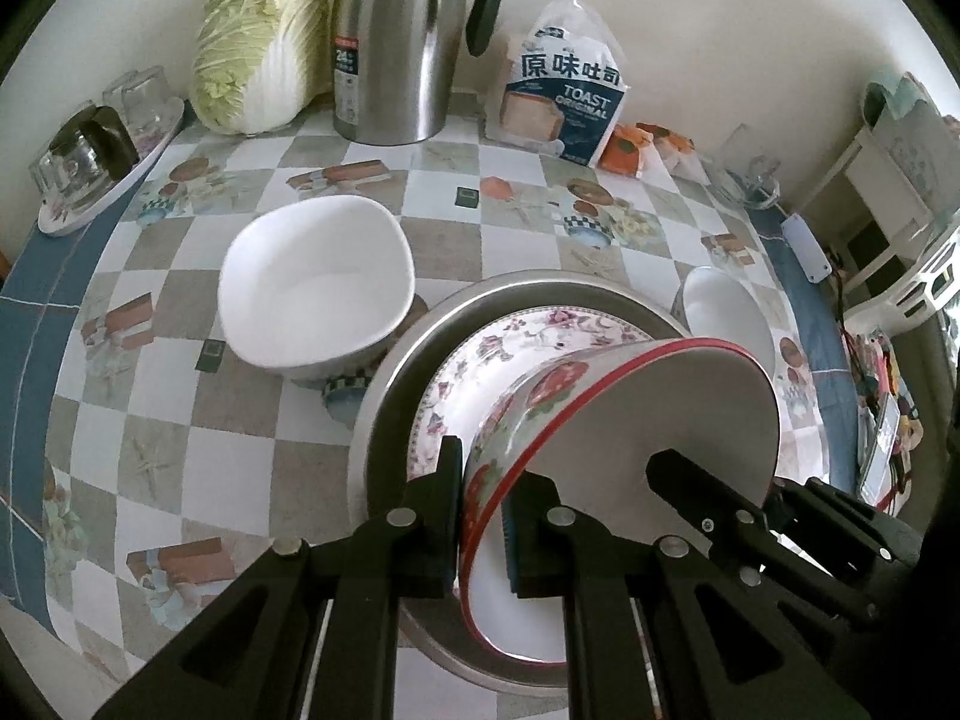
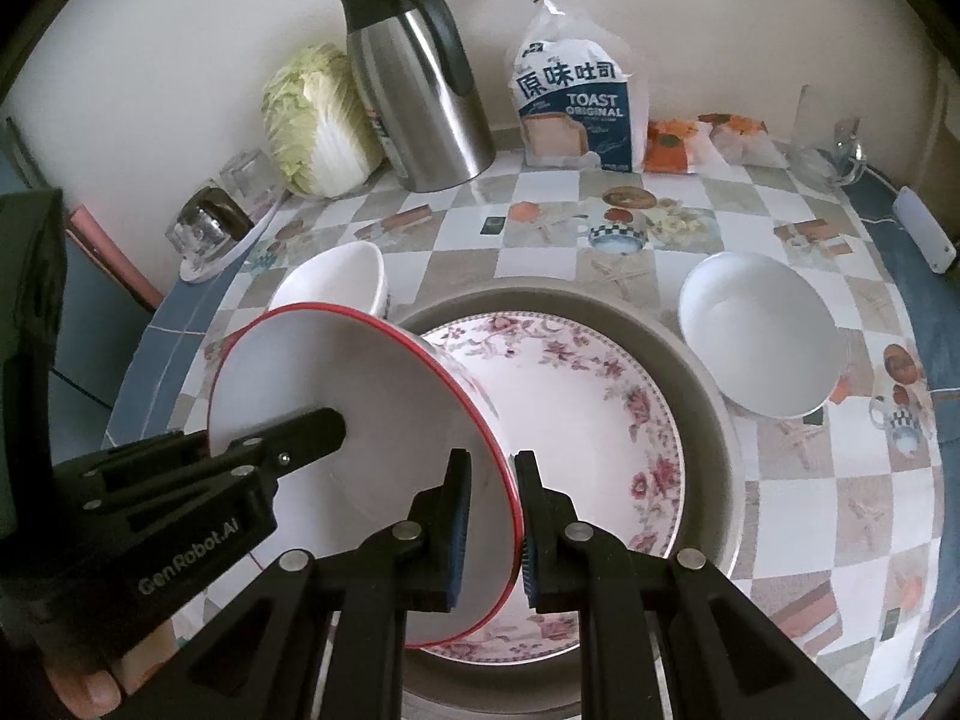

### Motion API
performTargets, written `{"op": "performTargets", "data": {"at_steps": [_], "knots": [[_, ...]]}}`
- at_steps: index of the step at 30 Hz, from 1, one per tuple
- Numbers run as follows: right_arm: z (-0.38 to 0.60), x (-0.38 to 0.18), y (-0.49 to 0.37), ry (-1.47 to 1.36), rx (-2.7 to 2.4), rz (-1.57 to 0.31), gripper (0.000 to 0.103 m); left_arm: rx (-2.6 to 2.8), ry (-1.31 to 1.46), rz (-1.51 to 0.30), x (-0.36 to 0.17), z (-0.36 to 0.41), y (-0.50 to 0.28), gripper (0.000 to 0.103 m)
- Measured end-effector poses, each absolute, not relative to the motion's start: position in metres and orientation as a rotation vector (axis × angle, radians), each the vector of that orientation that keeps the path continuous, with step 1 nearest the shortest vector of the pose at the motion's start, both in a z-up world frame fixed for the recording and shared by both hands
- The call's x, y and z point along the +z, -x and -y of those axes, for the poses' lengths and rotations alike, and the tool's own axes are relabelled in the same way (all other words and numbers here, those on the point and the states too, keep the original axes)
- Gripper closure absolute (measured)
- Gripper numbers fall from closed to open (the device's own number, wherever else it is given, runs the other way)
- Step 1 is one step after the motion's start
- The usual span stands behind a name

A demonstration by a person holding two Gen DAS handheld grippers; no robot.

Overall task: Organize plates and bowls
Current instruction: 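Carry the red-rimmed bowl with the right gripper over the floral plate, then lower the red-rimmed bowl onto the floral plate in the basin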

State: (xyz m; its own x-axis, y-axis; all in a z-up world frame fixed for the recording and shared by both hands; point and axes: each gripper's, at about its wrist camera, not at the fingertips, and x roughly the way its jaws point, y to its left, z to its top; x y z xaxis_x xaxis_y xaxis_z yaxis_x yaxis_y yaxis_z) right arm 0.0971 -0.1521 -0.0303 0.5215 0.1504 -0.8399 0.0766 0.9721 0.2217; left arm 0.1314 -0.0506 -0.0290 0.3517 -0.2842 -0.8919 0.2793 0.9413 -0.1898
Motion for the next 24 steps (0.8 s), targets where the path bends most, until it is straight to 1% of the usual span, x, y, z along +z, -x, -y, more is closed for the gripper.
{"op": "performTargets", "data": {"at_steps": [24], "knots": [[0.173,-0.059,-0.102,-0.296,0.007,-1.094,0.087,-0.375,-0.02,-1.234,-0.056,0.071,-0.141,0.093]]}}
